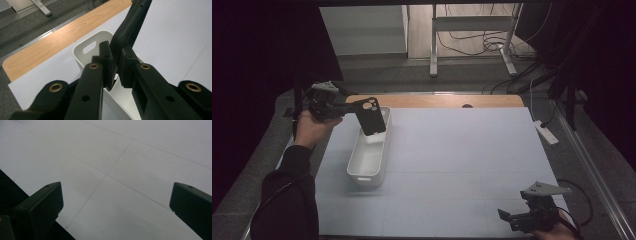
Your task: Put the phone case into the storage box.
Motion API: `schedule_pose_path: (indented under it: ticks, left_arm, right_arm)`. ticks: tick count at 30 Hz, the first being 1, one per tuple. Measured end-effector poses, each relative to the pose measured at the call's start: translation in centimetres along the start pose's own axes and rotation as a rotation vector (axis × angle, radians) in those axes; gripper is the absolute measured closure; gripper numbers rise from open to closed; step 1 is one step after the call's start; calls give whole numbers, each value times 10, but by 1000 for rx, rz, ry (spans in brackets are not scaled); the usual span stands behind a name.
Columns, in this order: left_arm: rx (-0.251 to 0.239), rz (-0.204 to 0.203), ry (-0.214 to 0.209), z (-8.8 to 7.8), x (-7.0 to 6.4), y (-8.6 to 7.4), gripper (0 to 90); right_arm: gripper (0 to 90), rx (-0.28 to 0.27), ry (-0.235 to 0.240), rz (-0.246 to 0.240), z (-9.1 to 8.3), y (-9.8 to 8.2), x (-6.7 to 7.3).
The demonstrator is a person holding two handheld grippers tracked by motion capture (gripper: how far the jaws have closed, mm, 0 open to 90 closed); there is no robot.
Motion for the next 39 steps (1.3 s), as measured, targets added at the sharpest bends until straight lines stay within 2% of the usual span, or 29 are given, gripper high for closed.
schedule_pose_path:
  ticks: [13, 26, 39]
  left_arm:
    - [9, -2, 10, 20, 14, 5, 822]
    - [14, -1, 25, 35, 26, 1, 821]
    - [8, 16, 67, 50, 35, 6, 822]
  right_arm:
    - [0, 2, 5, 3, 0, 0, 0]
    - [0, 3, 8, 1, 0, 0, 0]
    - [0, 3, 10, 5, 0, 0, 0]
Point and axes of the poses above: each handheld gripper's, and its own axes: z roughly forward along the jaws, y roughly out of its top, x roughly to its left, the point moved 9 cm from there along z, roughly forward along the jaws, and after that the axes turned 8 degrees about -y, right-handed, at the moved point
